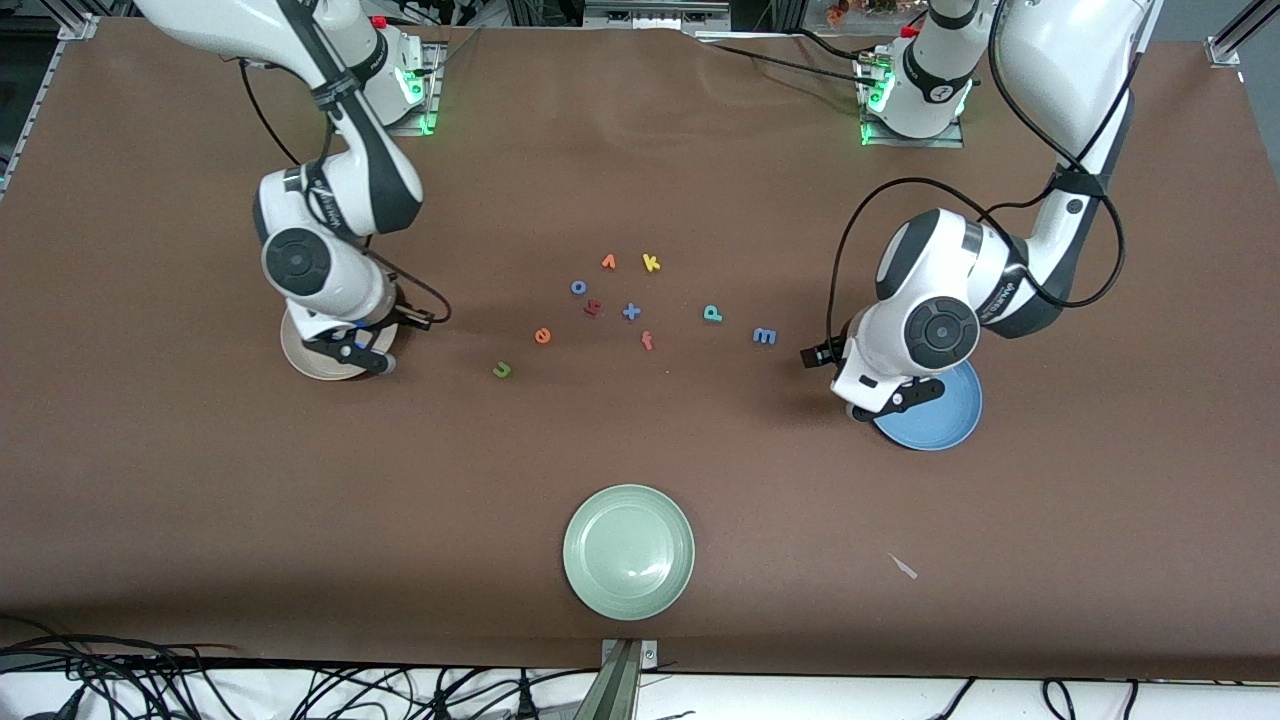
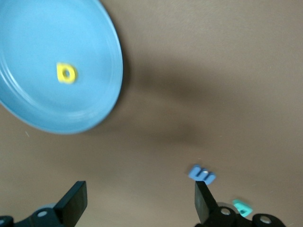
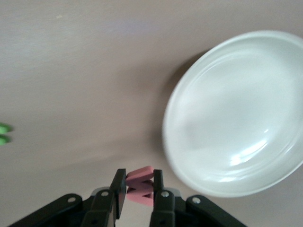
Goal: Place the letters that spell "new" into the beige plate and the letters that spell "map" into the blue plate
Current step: 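Carry the pink m to the white plate while the left gripper carries the d, then grasp the green n with the right gripper while the left gripper grasps the blue E, then drop the blue E on the blue plate while the right gripper drops the n, then grasp the teal p with the left gripper while the right gripper grasps the orange e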
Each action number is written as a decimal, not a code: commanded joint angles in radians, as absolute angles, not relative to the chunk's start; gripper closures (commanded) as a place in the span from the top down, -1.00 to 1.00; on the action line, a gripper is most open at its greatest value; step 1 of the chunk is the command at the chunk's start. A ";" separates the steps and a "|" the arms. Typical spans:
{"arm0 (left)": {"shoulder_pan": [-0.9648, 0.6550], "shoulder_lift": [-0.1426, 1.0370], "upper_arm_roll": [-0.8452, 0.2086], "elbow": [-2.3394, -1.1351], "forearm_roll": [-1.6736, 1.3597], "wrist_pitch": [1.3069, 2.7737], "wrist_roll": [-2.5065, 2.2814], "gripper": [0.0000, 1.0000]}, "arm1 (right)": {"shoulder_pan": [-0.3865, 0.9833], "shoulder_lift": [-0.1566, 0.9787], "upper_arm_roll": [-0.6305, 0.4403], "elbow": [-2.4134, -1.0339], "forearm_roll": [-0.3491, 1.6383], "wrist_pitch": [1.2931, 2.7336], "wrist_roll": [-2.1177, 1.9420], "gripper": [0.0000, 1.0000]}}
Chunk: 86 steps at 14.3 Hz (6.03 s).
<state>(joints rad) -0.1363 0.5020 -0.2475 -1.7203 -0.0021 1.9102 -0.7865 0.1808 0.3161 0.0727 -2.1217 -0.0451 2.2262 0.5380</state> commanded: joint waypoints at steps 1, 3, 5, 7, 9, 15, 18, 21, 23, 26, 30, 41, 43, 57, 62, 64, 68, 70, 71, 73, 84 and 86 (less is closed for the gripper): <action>-0.176 0.529 -0.270 -1.741 -0.021 1.971 -1.016 1.00 | 0.183 0.319 -0.010 -2.132 -0.054 2.210 0.343 -0.95; -0.233 0.546 -0.270 -1.769 -0.020 2.044 -1.194 1.00 | 0.179 0.337 -0.055 -2.132 -0.054 2.215 0.261 -0.91; -0.265 0.554 -0.268 -1.833 -0.018 2.150 -1.323 1.00 | 0.179 0.342 -0.064 -2.131 -0.051 2.215 0.248 0.17; -0.265 0.545 -0.268 -1.919 -0.009 2.289 -1.408 1.00 | 0.181 0.334 -0.063 -2.125 -0.049 2.211 0.253 1.00; -0.262 0.525 -0.268 -2.011 -0.005 2.435 -1.454 0.77 | 0.187 0.334 -0.057 -2.085 -0.038 2.183 0.267 1.00; -0.264 0.508 -0.268 -2.083 -0.005 2.528 -1.456 0.56 | 0.228 0.370 0.000 -1.984 -0.002 2.168 0.408 1.00; -0.264 0.508 -0.268 -2.083 -0.005 2.528 -1.457 0.16 | 0.241 0.406 0.057 -1.939 0.018 2.181 0.538 1.00; -0.262 0.518 -0.268 -2.083 -0.005 2.528 -1.457 -0.11 | 0.284 0.462 0.081 -1.884 0.018 2.200 0.685 1.00; -0.262 0.523 -0.268 -2.082 -0.005 2.528 -1.457 -0.11 | 0.334 0.492 0.081 -1.882 0.020 2.267 0.770 1.00; -0.262 0.520 -0.268 -2.080 -0.005 2.528 -1.453 -0.62 | 0.383 0.560 0.081 -1.862 0.018 2.370 0.870 1.00; -0.250 0.486 -0.259 -2.045 -0.005 2.475 -1.421 -1.00 | 0.385 0.581 0.081 -1.861 0.018 2.388 0.876 1.00; -0.029 0.419 -0.253 -1.944 0.081 2.175 -0.924 -1.00 | 0.387 0.652 0.083 -1.821 0.020 2.433 0.873 0.67; 0.011 0.423 -0.252 -1.945 0.119 2.175 -0.800 -1.00 | 0.387 0.661 0.083 -1.821 0.021 2.454 0.874 0.48; 0.155 0.489 -0.291 -1.922 0.253 2.154 -0.472 1.00 | 0.388 0.657 0.094 -1.818 0.023 2.447 0.848 -0.72; 0.146 0.488 -0.455 -1.812 0.244 1.971 -0.559 1.00 | 0.356 0.559 0.071 -1.787 0.025 2.217 0.680 -0.82; 0.127 0.502 -0.527 -1.810 0.242 1.970 -0.670 1.00 | 0.354 0.494 0.035 -1.834 0.025 2.175 0.568 -0.82; -0.036 0.547 -0.541 -1.807 0.221 1.985 -0.952 1.00 | 0.354 0.330 -0.050 -2.044 0.021 2.212 0.349 -0.81; -0.098 0.580 -0.540 -1.809 0.221 2.043 -1.050 1.00 | 0.354 0.287 -0.101 -2.142 0.020 2.275 0.244 -0.81; -0.113 0.600 -0.541 -1.807 0.221 2.072 -1.084 1.00 | 0.354 0.279 -0.127 -2.187 0.020 2.310 0.195 -0.81; -0.144 0.623 -0.540 -1.807 0.221 2.127 -1.106 1.00 | 0.354 0.279 -0.165 -2.239 0.020 2.355 0.129 -0.81; -0.199 0.727 -0.540 -1.809 0.221 2.275 -1.106 1.00 | 0.362 0.290 -0.103 -2.143 0.028 2.256 0.346 1.00; -0.201 0.729 -0.540 -1.810 0.222 2.276 -1.106 1.00 | 0.365 0.301 -0.049 -2.114 0.075 2.260 0.444 1.00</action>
<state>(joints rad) -0.1895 0.7258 -0.5462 -1.8214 0.2302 2.2742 -1.0996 0.3615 0.3010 -0.0930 -2.1409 0.0304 2.2781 0.3599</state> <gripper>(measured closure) 0.000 0.000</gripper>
